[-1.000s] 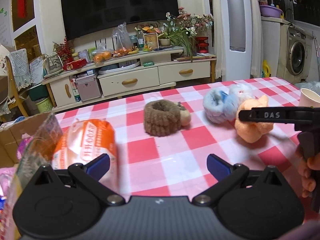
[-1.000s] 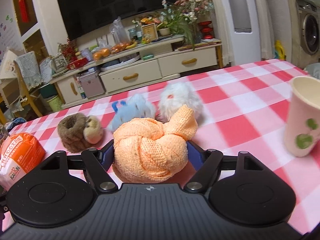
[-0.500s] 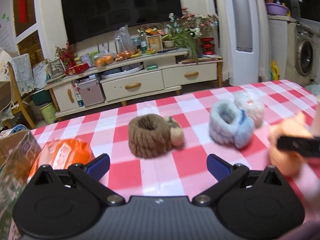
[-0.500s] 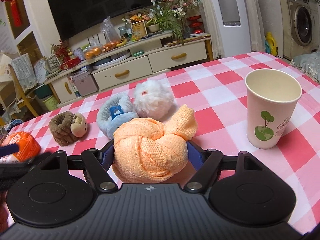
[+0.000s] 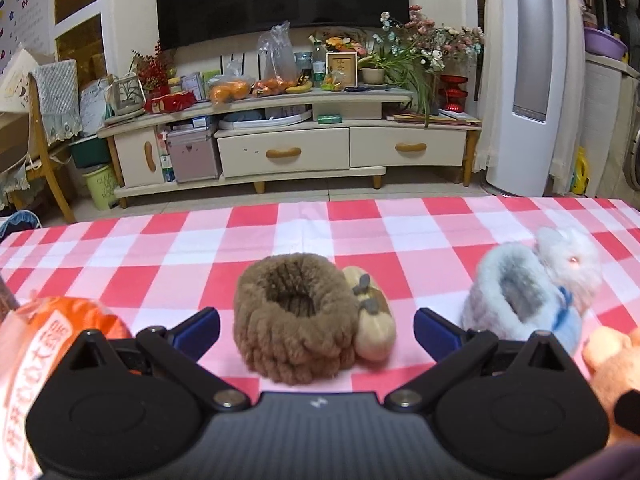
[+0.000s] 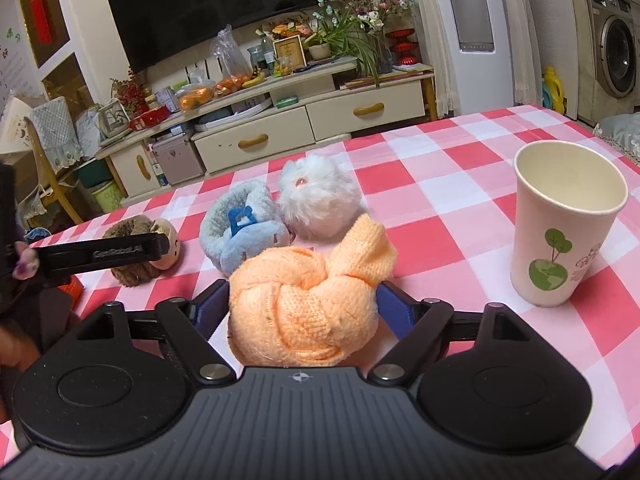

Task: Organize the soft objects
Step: 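Grasp the orange towel plush with the right tool while the left tool grasps the brown fuzzy ring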

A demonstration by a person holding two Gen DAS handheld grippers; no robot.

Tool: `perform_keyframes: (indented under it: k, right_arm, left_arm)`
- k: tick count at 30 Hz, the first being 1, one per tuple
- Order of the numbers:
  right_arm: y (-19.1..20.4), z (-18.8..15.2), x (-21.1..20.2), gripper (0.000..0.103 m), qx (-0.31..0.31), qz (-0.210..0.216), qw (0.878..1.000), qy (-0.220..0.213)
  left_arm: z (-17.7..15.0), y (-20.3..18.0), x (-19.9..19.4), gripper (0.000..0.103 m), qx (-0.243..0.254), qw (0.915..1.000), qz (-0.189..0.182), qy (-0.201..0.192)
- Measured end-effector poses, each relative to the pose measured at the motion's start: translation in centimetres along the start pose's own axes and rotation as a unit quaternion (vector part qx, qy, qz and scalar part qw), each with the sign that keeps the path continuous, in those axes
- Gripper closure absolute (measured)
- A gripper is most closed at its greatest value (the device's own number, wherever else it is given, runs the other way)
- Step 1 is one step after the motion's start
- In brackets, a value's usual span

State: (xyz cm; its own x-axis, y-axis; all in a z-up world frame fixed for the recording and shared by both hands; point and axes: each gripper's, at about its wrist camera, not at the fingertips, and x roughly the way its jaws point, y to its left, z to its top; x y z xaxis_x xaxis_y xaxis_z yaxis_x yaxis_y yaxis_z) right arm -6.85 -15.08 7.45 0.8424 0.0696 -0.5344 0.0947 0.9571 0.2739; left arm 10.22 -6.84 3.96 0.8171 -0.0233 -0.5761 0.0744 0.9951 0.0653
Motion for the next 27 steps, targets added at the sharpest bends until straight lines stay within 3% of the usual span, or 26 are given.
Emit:
perform_keyframes:
  k: [7,10,14,16,27]
  right_arm:
    - [0.1,-0.1,0.5,0.002,-0.006,-0.009,1.000,0.006]
    - [0.2,-0.1,0.6,0.002,-0.005,-0.013,1.000,0.010]
    - [0.2,0.1,0.6,0.009,-0.009,-0.010,1.000,0.011]
    - [0.3,0.1,0.6,0.009,-0.014,-0.010,1.000,0.011]
    - [-0.1,0.0,0.5,0.011,-0.005,0.010,1.000,0.016]
  left_arm:
    - [0.5,0.4,2.3,0.004,-0.012,0.9997,0.000,0.020]
    - [0.3,0.9,2.8,0.017,-0.021,0.9992,-0.002,0.034]
    - [0.2,1.4,2.8,0.048,-0.035,0.9983,-0.020,0.042]
    - [0.3,1.4,2.6,0.053,-0.040,0.9977,-0.029,0.046]
    - [-1.7,0.8,-1.0,0.057,-0.018,0.9964,-0.059,0.059]
